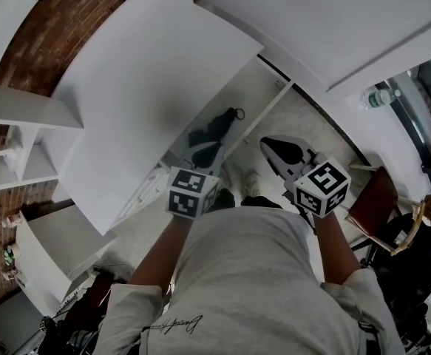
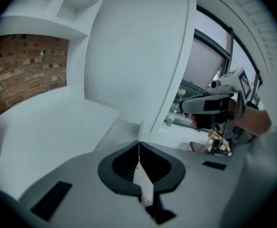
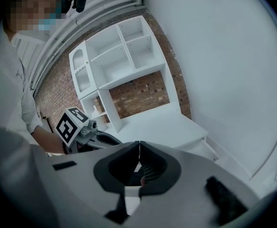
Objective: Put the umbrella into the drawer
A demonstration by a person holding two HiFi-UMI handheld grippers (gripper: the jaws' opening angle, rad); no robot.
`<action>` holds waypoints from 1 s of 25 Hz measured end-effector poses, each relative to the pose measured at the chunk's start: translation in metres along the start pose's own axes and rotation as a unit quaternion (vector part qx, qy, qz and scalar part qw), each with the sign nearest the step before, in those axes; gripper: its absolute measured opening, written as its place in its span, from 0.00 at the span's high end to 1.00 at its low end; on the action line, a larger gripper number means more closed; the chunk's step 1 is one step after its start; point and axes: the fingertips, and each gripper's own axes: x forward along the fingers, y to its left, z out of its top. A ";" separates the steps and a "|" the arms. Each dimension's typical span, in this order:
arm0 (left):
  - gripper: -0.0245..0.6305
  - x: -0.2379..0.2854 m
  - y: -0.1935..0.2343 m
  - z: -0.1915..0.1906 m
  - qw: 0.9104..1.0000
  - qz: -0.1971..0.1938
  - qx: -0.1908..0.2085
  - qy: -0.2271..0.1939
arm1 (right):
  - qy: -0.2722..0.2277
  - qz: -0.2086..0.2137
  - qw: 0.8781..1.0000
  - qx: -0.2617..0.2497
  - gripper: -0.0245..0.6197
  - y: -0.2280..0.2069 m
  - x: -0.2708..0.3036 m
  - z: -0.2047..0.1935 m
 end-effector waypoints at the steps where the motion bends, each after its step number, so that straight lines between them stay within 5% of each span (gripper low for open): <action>1: 0.94 -0.002 -0.003 0.004 1.000 -0.008 -0.003 -0.004 | -0.001 0.000 1.000 -0.001 0.92 0.001 -0.001 0.001; 25: 0.93 -0.023 -0.012 0.019 0.999 -0.015 -0.005 -0.045 | 0.001 0.011 1.000 -0.007 0.92 0.015 -0.001 -0.001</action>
